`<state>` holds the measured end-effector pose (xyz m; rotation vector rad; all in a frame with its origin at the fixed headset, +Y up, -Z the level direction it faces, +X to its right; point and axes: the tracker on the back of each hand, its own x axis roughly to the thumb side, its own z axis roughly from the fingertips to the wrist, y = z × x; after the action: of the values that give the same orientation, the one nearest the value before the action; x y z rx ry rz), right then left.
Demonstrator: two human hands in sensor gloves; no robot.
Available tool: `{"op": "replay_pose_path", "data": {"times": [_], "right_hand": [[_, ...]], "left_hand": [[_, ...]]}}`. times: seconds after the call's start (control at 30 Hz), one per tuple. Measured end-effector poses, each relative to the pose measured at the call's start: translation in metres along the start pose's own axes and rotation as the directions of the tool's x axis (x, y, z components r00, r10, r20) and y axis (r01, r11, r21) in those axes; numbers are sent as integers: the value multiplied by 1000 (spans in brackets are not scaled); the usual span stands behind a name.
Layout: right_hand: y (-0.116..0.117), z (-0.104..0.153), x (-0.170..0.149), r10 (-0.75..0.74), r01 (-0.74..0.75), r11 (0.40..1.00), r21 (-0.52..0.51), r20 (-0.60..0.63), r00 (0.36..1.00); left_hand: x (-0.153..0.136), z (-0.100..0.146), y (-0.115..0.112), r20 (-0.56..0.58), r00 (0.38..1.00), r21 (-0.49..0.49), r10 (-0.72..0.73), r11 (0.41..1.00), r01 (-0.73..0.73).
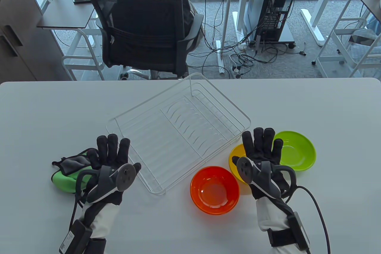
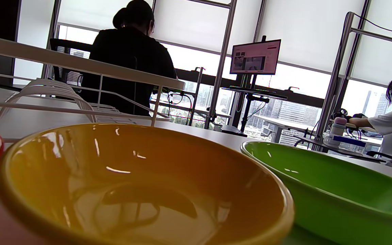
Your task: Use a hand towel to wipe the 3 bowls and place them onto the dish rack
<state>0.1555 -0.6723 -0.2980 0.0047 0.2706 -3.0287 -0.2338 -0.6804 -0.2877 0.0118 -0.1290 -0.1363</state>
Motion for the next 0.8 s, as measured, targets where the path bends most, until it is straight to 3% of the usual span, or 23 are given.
{"op": "replay_pose_path", "data": {"times": [0.27, 0.4, 0.53, 0.8], "right_hand": [[1, 0, 1, 2, -2, 1000, 1, 2, 1000], [2, 0, 2, 4, -5, 1000, 7, 5, 1000], [2, 0, 3, 14, -14, 1000, 12, 7, 1000], [4, 0, 4, 17, -17, 1000, 25, 5, 1000]], "left_hand": [[-51, -5, -29, -203, 976, -177, 85, 977, -122], [-68, -5, -48, -303, 946, -215, 119, 958, -189], [-85, -3, -70, -400, 914, -290, 69, 936, -198], [-108, 9, -101, -552, 826, -393, 115, 838, -379]]}}
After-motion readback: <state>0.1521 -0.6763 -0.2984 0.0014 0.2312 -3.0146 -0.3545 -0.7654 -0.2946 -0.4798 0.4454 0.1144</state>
